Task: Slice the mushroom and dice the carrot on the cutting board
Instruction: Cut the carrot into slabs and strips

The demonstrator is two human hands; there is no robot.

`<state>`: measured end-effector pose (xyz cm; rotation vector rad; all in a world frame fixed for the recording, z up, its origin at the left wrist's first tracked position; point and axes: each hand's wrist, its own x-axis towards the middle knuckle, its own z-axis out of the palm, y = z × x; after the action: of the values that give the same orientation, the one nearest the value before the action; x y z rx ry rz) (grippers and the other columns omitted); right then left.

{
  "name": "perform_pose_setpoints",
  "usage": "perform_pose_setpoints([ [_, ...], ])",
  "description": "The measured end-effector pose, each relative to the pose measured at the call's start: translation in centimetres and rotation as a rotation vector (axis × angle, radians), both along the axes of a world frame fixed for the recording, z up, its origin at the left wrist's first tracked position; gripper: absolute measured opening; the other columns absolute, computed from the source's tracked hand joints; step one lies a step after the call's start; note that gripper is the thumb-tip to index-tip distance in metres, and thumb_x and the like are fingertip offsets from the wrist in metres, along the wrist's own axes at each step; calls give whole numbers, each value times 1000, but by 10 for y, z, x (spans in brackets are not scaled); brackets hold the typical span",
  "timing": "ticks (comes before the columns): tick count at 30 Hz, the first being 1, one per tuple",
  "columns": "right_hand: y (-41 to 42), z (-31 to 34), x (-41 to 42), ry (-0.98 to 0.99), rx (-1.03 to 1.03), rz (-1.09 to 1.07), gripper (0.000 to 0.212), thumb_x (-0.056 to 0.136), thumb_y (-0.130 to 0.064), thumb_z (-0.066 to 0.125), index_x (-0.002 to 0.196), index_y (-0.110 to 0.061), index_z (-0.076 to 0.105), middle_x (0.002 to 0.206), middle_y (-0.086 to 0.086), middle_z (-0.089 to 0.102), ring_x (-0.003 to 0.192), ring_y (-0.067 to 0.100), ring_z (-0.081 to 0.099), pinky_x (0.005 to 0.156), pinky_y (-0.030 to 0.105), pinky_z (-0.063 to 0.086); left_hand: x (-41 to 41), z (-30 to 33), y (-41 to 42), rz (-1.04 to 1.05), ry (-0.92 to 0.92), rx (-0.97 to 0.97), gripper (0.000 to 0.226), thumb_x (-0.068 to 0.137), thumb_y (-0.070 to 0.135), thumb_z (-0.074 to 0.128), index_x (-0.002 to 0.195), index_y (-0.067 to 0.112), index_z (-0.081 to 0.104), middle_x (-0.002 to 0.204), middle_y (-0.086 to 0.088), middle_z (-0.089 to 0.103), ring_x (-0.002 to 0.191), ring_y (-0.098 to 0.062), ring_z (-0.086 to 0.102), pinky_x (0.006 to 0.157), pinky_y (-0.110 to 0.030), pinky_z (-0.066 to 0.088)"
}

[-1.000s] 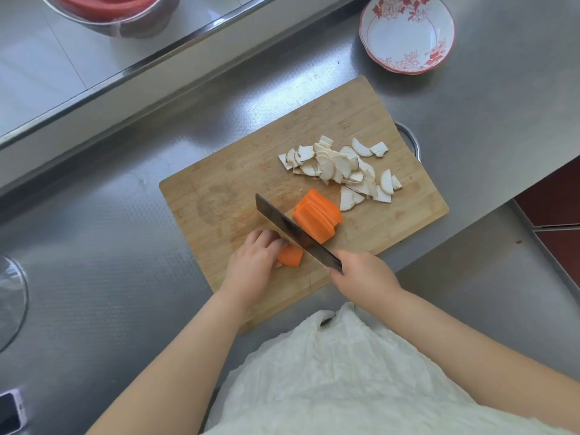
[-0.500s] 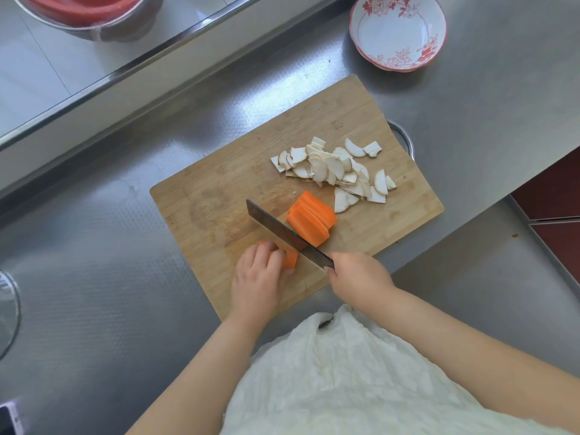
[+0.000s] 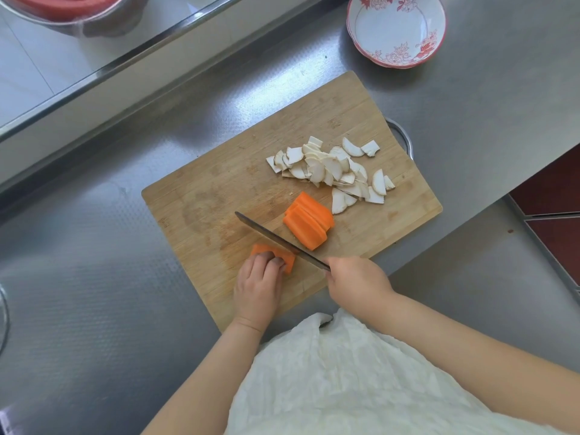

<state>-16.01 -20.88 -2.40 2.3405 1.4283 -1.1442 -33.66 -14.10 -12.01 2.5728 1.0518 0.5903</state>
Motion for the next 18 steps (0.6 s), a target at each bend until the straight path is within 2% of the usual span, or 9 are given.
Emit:
perform_pose_setpoints([
  [2,-2,1,-2,-7,10,31,21,97,-17,42,108,-21,59,68,-1,54,62,22,51,47,28,34,-1,-1,1,-13,-14,-8,13,91,16,59,89,6,66,92,-11,64,84,-26,52,72,-35,46],
  [6,-1,7,-5,-28,-5,130,28,94,-14,43,115,-25,57,62,-4,43,62,23,48,42,26,27,0,-1,2,2,-25,-4,7,92,17,56,90,11,57,84,-12,61,79,-26,47,67,-36,43],
  [9,1,11,-5,-53,-13,185,29,92,-10,43,114,-23,57,58,-5,36,61,23,46,42,26,23,0,-2,1,7,-56,-8,8,93,16,54,87,12,52,80,-12,60,76,-25,46,65,-37,42],
  [13,5,9,-2,-60,-31,217,29,90,-7,42,111,-21,57,58,-5,36,61,24,47,42,25,24,0,-5,2,4,-74,-14,5,93,16,55,91,13,52,83,-13,63,80,-26,48,70,-35,43],
  [18,5,6,3,-70,-20,226,25,94,-12,42,110,-24,58,57,-6,36,58,23,47,42,26,25,0,-7,0,13,-106,-28,5,91,13,57,95,14,53,85,-13,63,83,-26,49,73,-34,43],
])
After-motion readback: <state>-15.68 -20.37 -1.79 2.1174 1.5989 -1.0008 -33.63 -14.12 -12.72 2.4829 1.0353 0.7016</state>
